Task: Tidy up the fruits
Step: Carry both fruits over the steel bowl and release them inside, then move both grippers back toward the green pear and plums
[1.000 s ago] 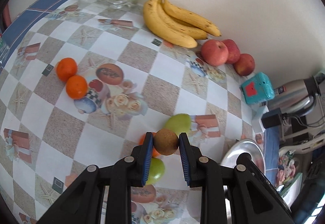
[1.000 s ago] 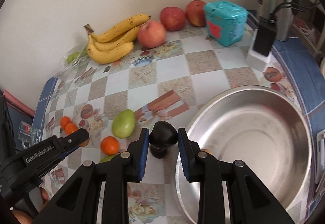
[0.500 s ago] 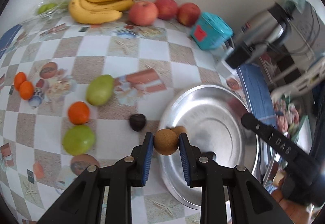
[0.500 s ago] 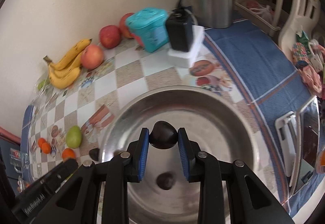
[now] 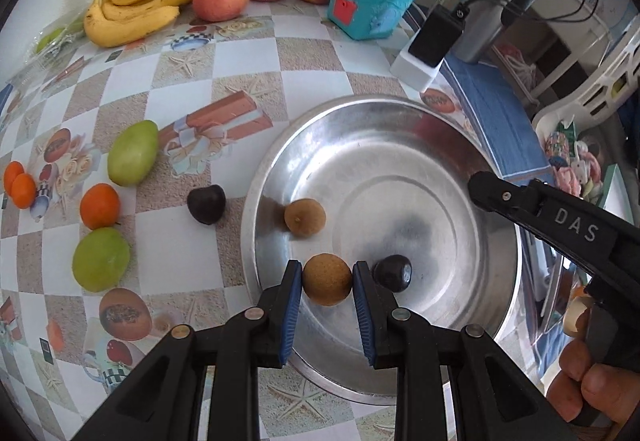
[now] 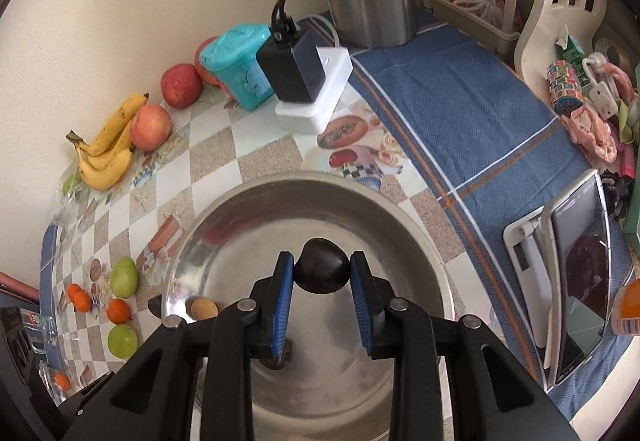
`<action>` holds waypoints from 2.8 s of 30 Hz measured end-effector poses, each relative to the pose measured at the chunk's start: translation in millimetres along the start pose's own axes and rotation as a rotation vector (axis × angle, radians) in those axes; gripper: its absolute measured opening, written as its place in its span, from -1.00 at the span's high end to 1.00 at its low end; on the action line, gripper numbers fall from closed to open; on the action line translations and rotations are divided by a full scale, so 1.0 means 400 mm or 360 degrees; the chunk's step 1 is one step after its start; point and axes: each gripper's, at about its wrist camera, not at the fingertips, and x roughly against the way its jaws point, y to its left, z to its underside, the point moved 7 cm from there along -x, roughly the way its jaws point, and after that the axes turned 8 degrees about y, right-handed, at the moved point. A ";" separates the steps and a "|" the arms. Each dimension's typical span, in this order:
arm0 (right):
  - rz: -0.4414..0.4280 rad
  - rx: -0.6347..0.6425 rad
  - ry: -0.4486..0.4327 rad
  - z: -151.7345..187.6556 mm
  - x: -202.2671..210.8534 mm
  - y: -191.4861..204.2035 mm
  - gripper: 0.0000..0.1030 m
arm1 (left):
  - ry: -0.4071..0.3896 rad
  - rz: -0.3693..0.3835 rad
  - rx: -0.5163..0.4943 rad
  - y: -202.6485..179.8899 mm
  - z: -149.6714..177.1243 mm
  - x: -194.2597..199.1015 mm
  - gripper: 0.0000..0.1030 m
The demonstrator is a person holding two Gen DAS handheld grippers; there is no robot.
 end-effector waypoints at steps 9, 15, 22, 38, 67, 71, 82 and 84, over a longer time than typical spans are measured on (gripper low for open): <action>0.0019 -0.0006 0.0111 0.021 -0.043 -0.005 0.41 | 0.0015 -0.0019 -0.0020 -0.001 0.004 -0.003 0.23; 0.0037 0.0017 0.0061 0.004 -0.008 0.003 0.11 | -0.0011 0.0003 -0.0020 -0.006 -0.004 0.018 -0.11; 0.0060 0.0073 -0.0007 -0.006 0.041 0.023 -0.13 | -0.0074 -0.0037 0.0110 0.058 -0.031 0.057 -0.51; 0.0091 0.0188 0.0038 0.025 0.025 0.090 -0.28 | -0.0276 -0.0141 0.0784 0.431 -0.037 0.178 -0.80; 0.0035 0.0434 0.0123 0.090 -0.030 0.311 -0.37 | -0.0313 -0.0175 0.0991 0.585 0.013 0.213 -1.00; 0.0060 0.0435 0.0127 0.094 -0.047 0.304 -0.57 | -0.0301 -0.0197 0.0994 0.592 0.015 0.205 -1.00; 0.0054 0.0396 0.0063 0.084 -0.060 0.295 -0.92 | -0.0257 -0.0210 0.0846 0.550 -0.002 0.161 -1.00; 0.0028 0.0398 0.0089 0.088 -0.070 0.299 -0.92 | -0.0218 -0.0188 0.0826 0.535 -0.001 0.139 -1.00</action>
